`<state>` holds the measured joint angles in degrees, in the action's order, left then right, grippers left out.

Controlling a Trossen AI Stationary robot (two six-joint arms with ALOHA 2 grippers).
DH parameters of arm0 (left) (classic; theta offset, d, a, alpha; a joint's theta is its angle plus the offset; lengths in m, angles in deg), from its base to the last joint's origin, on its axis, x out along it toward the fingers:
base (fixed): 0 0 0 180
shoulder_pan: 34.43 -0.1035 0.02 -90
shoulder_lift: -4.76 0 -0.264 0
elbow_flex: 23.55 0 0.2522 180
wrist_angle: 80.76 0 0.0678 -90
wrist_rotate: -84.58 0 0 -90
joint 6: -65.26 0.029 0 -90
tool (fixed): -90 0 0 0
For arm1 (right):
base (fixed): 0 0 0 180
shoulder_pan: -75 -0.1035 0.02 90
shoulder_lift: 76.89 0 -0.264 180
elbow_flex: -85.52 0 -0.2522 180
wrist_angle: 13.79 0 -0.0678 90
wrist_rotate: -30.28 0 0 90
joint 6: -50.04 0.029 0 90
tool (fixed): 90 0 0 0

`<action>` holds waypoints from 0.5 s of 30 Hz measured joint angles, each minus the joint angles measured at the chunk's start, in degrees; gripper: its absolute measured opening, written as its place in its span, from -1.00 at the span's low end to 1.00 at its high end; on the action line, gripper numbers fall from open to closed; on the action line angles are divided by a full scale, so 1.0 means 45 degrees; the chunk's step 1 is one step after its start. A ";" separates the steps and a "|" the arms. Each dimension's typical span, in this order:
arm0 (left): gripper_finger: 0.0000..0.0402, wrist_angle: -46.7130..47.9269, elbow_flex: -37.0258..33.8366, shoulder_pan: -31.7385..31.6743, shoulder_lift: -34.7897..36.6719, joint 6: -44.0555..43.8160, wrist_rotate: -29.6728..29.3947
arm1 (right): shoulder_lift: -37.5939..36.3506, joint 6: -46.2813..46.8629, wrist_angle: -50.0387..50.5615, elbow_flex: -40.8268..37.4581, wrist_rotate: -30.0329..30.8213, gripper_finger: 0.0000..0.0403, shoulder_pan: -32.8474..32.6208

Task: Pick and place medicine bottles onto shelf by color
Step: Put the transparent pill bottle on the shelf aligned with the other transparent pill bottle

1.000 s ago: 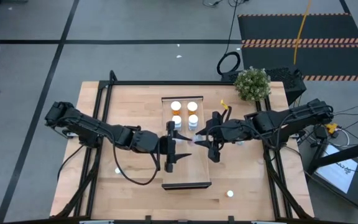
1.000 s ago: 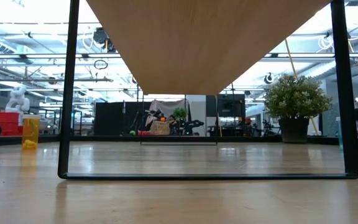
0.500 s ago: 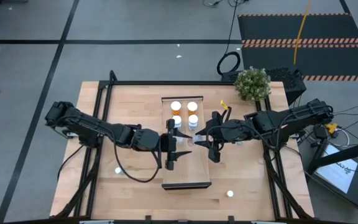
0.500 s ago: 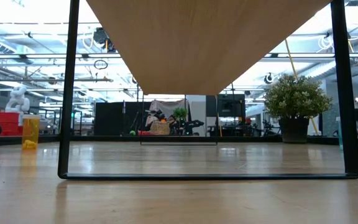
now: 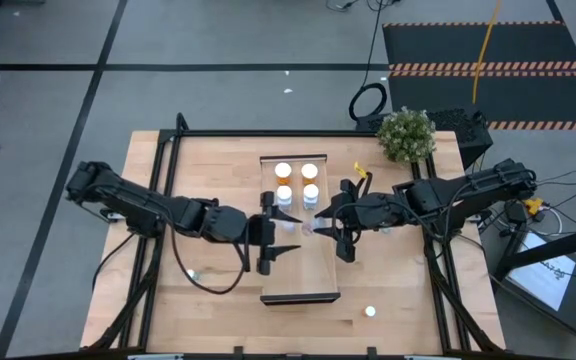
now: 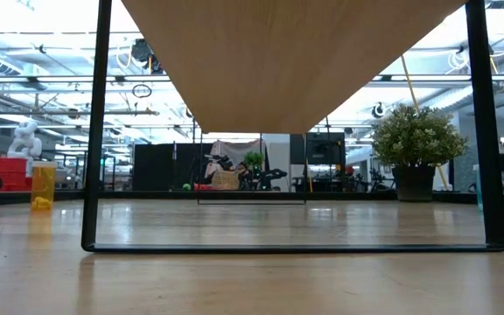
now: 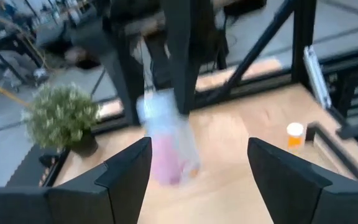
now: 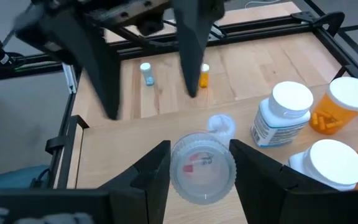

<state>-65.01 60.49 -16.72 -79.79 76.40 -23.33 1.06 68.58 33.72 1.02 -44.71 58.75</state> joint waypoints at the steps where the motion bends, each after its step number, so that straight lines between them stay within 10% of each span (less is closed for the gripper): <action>1: 0.34 0.0200 -0.0024 0.0027 0.0106 -0.0077 -0.0030 | 0.0038 -0.0041 0.0029 0.0000 0.0000 -0.25 0.0000; 15: 0.34 0.1491 -0.0009 0.0070 0.0863 -0.0897 -0.0461 | 0.0306 -0.3358 0.0441 0.0228 -0.1068 -0.25 0.0210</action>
<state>-58.30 60.45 -16.41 -75.90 72.36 -25.41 2.44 53.47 35.70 2.05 -49.52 59.70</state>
